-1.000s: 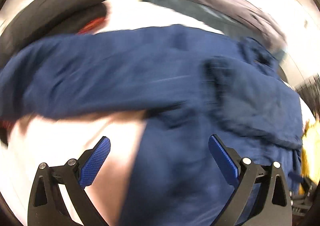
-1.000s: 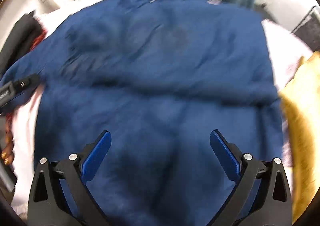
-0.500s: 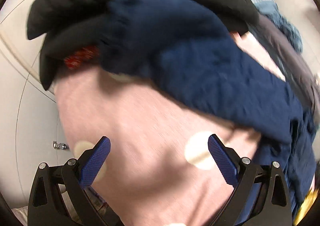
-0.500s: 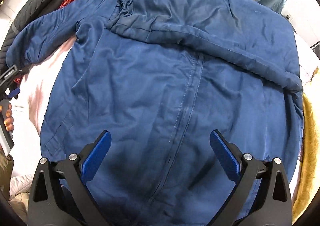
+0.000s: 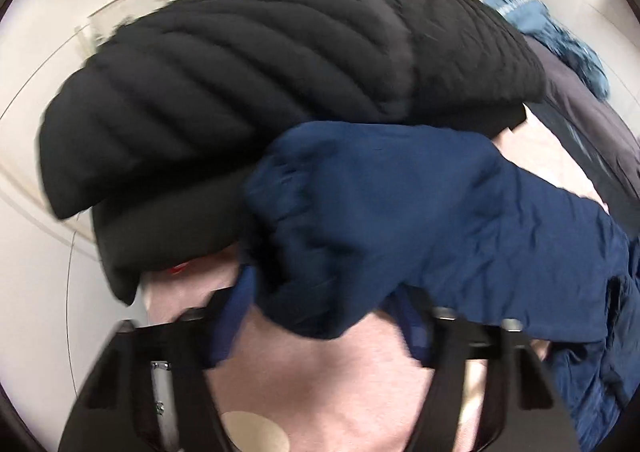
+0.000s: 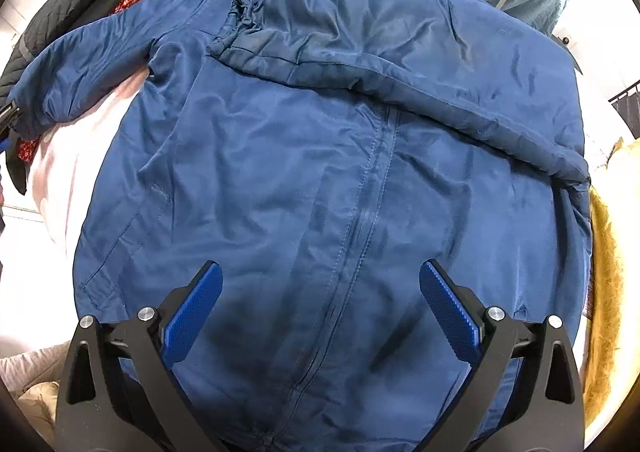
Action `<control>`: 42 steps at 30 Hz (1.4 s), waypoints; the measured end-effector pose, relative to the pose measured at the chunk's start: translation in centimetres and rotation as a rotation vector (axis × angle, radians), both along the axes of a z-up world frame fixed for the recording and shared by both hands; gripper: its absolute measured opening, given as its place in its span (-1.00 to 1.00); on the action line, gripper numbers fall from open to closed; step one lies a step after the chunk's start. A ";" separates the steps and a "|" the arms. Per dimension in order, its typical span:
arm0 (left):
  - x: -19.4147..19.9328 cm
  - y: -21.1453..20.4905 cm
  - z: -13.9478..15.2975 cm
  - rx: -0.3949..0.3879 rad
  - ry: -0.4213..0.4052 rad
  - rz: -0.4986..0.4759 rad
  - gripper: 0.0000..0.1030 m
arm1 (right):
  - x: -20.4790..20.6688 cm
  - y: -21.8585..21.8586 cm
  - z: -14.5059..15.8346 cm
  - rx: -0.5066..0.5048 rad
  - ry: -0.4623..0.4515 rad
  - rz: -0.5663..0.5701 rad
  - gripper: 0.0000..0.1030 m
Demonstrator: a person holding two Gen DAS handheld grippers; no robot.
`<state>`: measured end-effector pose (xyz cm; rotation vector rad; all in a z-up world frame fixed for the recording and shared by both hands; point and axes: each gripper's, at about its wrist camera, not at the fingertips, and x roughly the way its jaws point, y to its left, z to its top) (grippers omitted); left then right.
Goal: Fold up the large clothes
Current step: 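Grasp the other navy sleeve with the left gripper and fold it across the body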
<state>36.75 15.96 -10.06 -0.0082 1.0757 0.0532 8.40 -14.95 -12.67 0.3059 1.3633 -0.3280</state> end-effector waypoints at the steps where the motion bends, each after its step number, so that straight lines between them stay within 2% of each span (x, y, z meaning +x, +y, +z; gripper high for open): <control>1: 0.2 -0.6 0.1 -0.008 0.012 -0.016 -0.47 | -0.1 0.0 0.1 -0.004 -0.002 -0.002 0.89; 2: 0.1 -1.3 0.4 -0.035 0.017 -0.032 -0.71 | -0.1 0.0 0.1 -0.009 -0.004 -0.005 0.89; 3: -0.2 -1.9 0.9 -0.056 0.010 -0.045 -0.75 | -0.2 -0.1 0.2 -0.013 -0.009 -0.008 0.89; 6: -1.9 -5.3 3.6 -0.117 -0.029 -0.144 -0.79 | -0.5 -0.6 0.5 -0.028 -0.025 -0.025 0.89; 10: -4.2 -12.4 8.4 -0.213 -0.085 -0.348 -0.81 | -1.3 -1.9 0.8 -0.020 -0.044 -0.074 0.83; 11: -4.7 -14.8 10.0 -0.241 -0.099 -0.405 -0.82 | -1.5 -2.1 0.8 -0.019 -0.048 -0.083 0.82; 15: -5.9 -23.2 13.9 -0.364 -0.099 -0.534 -0.82 | -2.1 -3.8 0.8 0.012 -0.068 -0.141 0.77; 18: -6.9 -30.1 15.4 -0.432 -0.096 -0.621 -0.82 | -2.8 -5.5 0.6 0.041 -0.077 -0.204 0.77; 20: -8.5 -34.8 16.1 -0.504 -0.066 -0.677 -0.82 | -3.5 -6.6 0.5 0.061 -0.082 -0.249 0.77; 23: -11.6 -42.1 16.0 -0.548 -0.017 -0.771 -0.82 | -4.7 -8.0 0.2 0.074 -0.085 -0.295 0.77; 26: -14.1 -48.5 13.9 -0.544 0.065 -0.834 -0.82 | -6.2 -9.4 0.1 0.077 -0.085 -0.339 0.77; 28: -16.4 -53.4 11.1 -0.500 0.157 -0.865 -0.77 | -7.5 -10.5 0.0 0.078 -0.082 -0.372 0.77; 29: -16.8 -54.7 10.2 -0.477 0.180 -0.870 -0.59 | -7.9 -11.0 0.0 0.079 -0.080 -0.386 0.77; 30: -17.6 -56.9 8.5 -0.434 0.224 -0.876 -0.25 | -8.6 -11.6 -0.1 0.081 -0.078 -0.407 0.77; 32: -18.8 -59.1 6.1 -0.411 0.306 -0.904 0.13 | -9.9 -12.7 -0.3 0.090 -0.073 -0.446 0.77; 35: -20.3 -61.4 3.3 -0.438 0.454 -0.940 0.27 | -11.6 -14.1 -0.7 0.104 -0.066 -0.500 0.77; 36: -20.3 -61.4 3.0 -0.448 0.463 -0.947 0.43 | -12.3 -14.6 -0.9 0.107 -0.064 -0.519 0.77; 39: -22.0 -60.1 4.1 -0.451 0.410 -0.996 0.64 | -13.3 -15.7 -1.6 0.127 -0.057 -0.561 0.77; 42: -22.1 -57.8 5.3 -0.417 0.336 -1.059 0.66 | -13.0 -16.7 -1.9 0.133 -0.059 -0.573 0.77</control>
